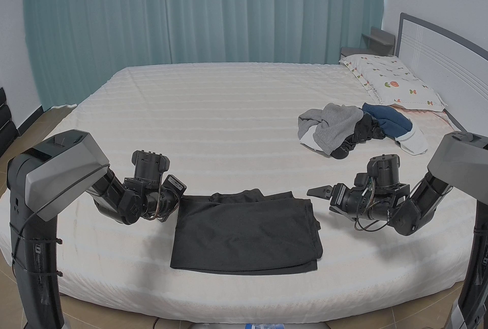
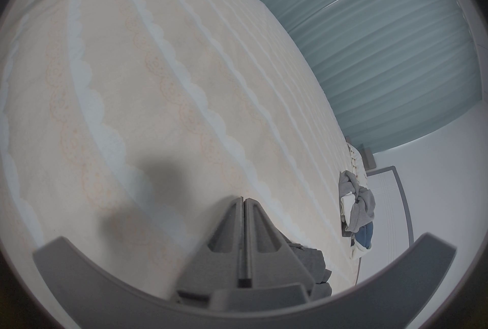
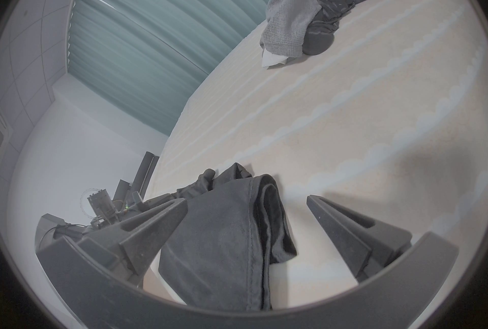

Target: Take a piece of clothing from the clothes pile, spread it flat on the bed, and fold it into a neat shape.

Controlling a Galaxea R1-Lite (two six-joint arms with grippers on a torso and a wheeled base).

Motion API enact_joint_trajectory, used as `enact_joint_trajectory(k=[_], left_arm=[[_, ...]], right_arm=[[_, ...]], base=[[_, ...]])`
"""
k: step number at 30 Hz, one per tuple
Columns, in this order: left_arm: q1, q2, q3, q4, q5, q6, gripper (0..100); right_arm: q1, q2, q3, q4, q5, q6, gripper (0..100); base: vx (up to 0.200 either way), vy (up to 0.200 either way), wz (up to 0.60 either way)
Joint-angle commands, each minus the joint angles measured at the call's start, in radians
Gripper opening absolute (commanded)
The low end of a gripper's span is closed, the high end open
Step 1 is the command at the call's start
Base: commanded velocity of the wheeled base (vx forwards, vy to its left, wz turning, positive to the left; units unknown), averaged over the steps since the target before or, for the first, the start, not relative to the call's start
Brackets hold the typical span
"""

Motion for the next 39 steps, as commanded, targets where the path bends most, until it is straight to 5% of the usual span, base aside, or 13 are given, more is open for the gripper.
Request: enact_joint_trajectory(k=[1,9,10,39], left_arm=[[0.001,-0.004,0.006,-0.001,0.003,0.001,0],[0.001,-0.002,0.006,-0.001,0.001,0.002,0],[0.002,-0.002,0.006,-0.001,0.001,0.002,0],[0.002,0.004,0.005,-0.001,0.032,0.001,0]], right_arm=[[0.035,0.067,-0.062,-0.001,-0.020,-0.004,100],[0.062,0.076,-0.116,0.053,-0.024,-0.004,100],[0.062,0.076,-0.122,0.065,-0.026,-0.004,0],[0.024,0.095,-0.205,0.111,-0.109,0.002,0]], base=[[0.000,0.000,0.00],[0.000,0.000,0.00],[0.000,0.000,0.00],[0.000,0.000,0.00]])
